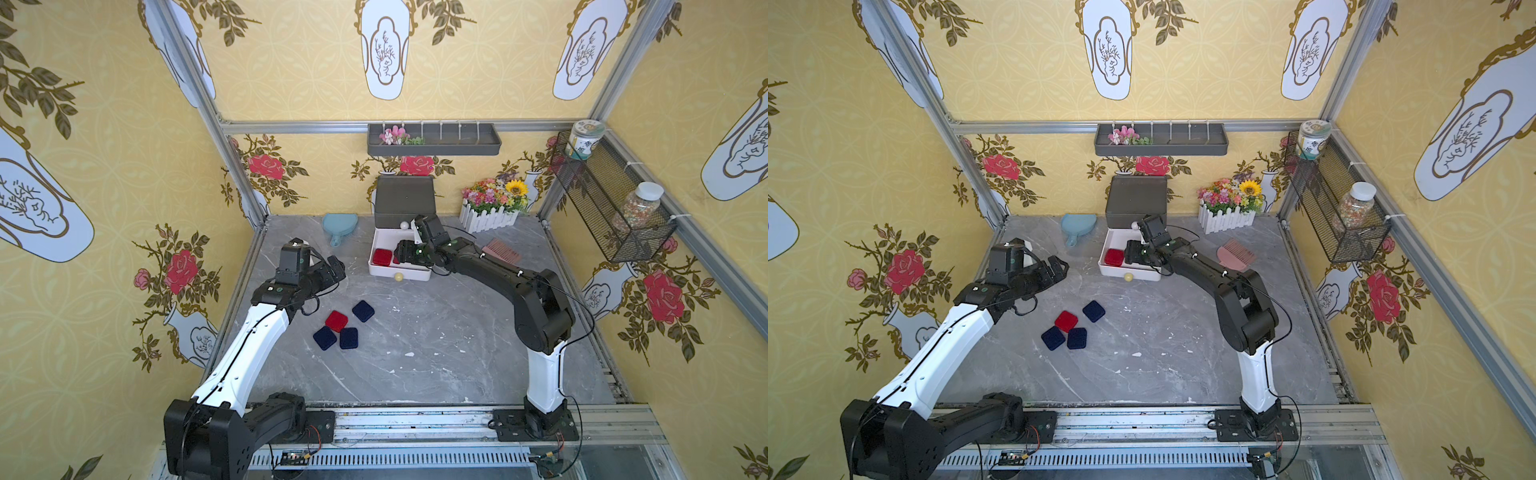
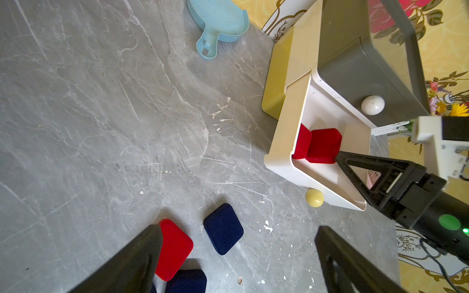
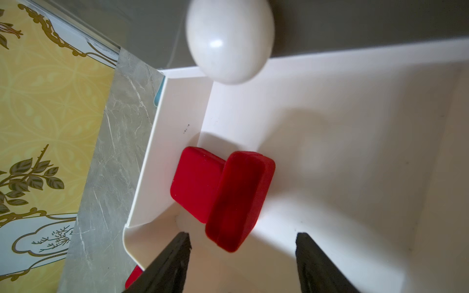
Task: Place the brooch boxes into the drawer by color
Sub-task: Place the brooch box in the drawer.
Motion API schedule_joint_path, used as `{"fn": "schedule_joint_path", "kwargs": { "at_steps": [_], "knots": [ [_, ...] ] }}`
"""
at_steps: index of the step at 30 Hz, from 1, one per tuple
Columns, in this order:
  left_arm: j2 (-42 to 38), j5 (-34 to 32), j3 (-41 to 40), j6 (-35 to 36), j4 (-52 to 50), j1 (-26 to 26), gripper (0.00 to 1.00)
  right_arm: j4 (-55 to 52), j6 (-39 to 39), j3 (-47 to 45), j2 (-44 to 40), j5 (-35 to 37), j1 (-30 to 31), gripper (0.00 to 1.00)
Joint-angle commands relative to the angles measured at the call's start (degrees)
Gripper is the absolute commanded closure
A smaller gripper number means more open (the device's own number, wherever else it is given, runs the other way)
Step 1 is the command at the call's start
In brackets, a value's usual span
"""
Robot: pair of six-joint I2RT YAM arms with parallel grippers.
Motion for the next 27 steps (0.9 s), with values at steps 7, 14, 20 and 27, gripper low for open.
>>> {"fn": "schedule_joint_path", "kwargs": {
  "at_steps": [7, 14, 20, 27],
  "knots": [
    [-0.91, 1.04, -0.58, -0.13, 1.21, 0.11, 0.00, -0.37, -5.09, 1.99, -2.30, 3.93, 2.90, 0.61],
    [-1.81, 0.92, -1.02, -0.34, 1.09, 0.09, 0.00, 0.17, -4.32, 5.36, 2.08, 2.70, 3.04, 1.00],
    [-2.09, 0.56, -1.10, -0.15, 0.56, 0.17, 0.00, -1.33, -4.44, 9.00, 5.30, 3.49, 2.71, 1.00],
    [-2.00, 0.14, -1.54, 0.23, 0.54, 0.10, 0.00, -1.13, -4.32, 4.00, 3.90, 5.36, 2.14, 1.00]
  ]
}}
